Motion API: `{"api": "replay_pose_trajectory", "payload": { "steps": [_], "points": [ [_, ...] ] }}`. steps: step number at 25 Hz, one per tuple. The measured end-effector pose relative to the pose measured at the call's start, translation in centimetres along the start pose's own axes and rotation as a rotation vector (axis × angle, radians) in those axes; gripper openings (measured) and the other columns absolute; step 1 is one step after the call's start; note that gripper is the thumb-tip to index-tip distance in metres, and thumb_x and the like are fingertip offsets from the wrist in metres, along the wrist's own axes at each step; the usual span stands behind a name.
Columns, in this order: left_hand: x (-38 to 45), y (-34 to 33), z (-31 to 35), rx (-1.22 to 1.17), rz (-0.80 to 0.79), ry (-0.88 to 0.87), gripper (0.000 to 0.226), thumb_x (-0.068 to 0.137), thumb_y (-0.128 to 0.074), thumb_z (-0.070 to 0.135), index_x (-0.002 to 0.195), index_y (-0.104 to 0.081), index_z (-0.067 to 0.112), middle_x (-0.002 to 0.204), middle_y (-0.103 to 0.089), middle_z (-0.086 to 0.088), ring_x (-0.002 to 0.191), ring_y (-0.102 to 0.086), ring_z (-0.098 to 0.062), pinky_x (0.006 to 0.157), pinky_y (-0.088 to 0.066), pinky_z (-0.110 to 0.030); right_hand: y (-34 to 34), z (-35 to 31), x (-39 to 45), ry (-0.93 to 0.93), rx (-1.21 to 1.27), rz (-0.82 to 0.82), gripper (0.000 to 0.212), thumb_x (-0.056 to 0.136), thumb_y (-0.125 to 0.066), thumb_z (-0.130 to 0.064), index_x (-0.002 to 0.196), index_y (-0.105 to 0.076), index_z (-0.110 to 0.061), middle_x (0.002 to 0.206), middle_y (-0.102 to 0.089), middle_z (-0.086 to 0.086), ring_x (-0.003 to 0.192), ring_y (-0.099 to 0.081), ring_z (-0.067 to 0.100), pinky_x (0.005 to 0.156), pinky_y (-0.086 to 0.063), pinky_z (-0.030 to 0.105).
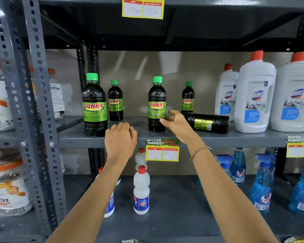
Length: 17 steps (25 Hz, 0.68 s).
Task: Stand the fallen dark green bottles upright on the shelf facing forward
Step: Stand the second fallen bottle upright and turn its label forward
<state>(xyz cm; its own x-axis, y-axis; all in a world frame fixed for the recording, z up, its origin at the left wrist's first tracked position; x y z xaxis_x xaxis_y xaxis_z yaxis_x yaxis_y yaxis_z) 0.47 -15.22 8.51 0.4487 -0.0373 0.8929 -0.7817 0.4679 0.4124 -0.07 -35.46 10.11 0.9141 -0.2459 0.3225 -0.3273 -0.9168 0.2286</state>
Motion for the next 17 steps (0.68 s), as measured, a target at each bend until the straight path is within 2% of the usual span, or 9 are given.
{"api": "replay_pose_trajectory", "payload": {
  "steps": [1,3,5,6,7,8,11,17],
  "points": [
    [1.0,-0.2,0.2,-0.016,-0.074,0.024,0.023,0.091,-0.047,0.022,0.081,-0.061,0.007,0.075,-0.064,-0.008,0.074,-0.057,-0.027,0.064,-0.034,-0.032,0.1,0.0,0.0,0.008,0.009,0.015,0.065,0.09,-0.062,-0.01,0.145,-0.027,-0.004,0.136,-0.052,0.012,0.109,-0.051,0.015,0.091,-0.039,0.028],
    [2.8,-2.0,0.0,-0.23,-0.286,0.145,0.026,0.092,-0.053,0.027,0.107,-0.061,0.008,0.1,-0.068,-0.007,0.094,-0.061,-0.026,0.07,-0.042,-0.031,-0.1,-0.2,-0.1,0.034,-0.018,0.019,0.055,0.09,-0.062,-0.008,0.139,-0.038,-0.001,0.132,-0.056,0.012,0.105,-0.053,0.014,0.091,-0.041,0.028],
    [3.7,-4.7,1.1,-0.561,-0.613,0.274,0.06,0.088,-0.063,0.033,0.137,-0.041,0.006,0.131,-0.057,-0.007,0.12,-0.054,-0.024,0.092,-0.045,-0.033,-0.3,-0.5,-0.2,0.058,-0.043,0.008,0.045,0.09,-0.061,-0.006,0.133,-0.047,0.0,0.126,-0.06,0.011,0.103,-0.054,0.015,0.093,-0.043,0.028],
    [4.0,-5.7,1.8,-0.69,-0.72,0.309,0.075,0.085,-0.068,0.033,0.144,-0.031,0.005,0.139,-0.05,-0.007,0.126,-0.049,-0.023,0.101,-0.042,-0.034,-0.3,-0.4,-0.1,0.059,-0.041,0.003,0.043,0.09,-0.061,-0.005,0.131,-0.049,0.0,0.124,-0.06,0.012,0.103,-0.053,0.014,0.093,-0.043,0.028],
    [4.1,-6.3,2.6,-0.788,-0.795,0.321,0.077,0.083,-0.071,0.031,0.144,-0.031,0.006,0.14,-0.049,-0.006,0.128,-0.048,-0.022,0.104,-0.04,-0.035,-0.3,-0.3,0.0,0.056,-0.038,0.004,0.043,0.09,-0.062,-0.005,0.131,-0.05,0.0,0.123,-0.061,0.013,0.102,-0.053,0.014,0.093,-0.043,0.028],
    [4.2,-6.8,3.2,-0.858,-0.835,0.314,0.069,0.082,-0.073,0.027,0.14,-0.04,0.008,0.135,-0.054,-0.006,0.126,-0.05,-0.021,0.105,-0.04,-0.035,-0.3,-0.2,0.1,0.056,-0.037,0.012,0.043,0.09,-0.062,-0.005,0.131,-0.05,-0.001,0.123,-0.061,0.013,0.103,-0.052,0.014,0.093,-0.043,0.028],
    [4.4,-7.8,3.5,-0.918,-0.789,0.281,0.041,0.081,-0.074,0.023,0.12,-0.06,0.017,0.113,-0.068,-0.002,0.11,-0.062,-0.017,0.101,-0.046,-0.037,-0.3,0.2,0.7,0.056,-0.03,0.027,0.043,0.089,-0.064,-0.006,0.13,-0.051,-0.003,0.126,-0.061,0.014,0.103,-0.052,0.013,0.094,-0.043,0.029],
    [4.5,-6.7,3.4,-0.822,-0.657,0.197,0.041,0.077,-0.078,0.028,0.115,-0.064,0.017,0.106,-0.071,-0.001,0.1,-0.065,-0.014,0.094,-0.05,-0.036,-0.2,0.3,0.8,0.018,-0.028,0.027,0.047,0.088,-0.064,-0.007,0.132,-0.048,-0.003,0.128,-0.06,0.015,0.118,-0.056,0.026,0.105,-0.044,0.041]
  ]
}}
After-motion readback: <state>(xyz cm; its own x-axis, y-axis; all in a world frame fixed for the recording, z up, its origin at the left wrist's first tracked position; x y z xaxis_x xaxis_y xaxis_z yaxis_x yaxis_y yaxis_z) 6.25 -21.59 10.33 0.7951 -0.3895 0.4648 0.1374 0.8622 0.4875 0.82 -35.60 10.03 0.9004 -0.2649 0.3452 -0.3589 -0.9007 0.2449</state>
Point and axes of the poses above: each hand's wrist, its own x-axis towards the middle knuckle, its own y-axis out of the back of the hand, z = x × y, the point moved 7 cm from there along x, towards the middle knuckle
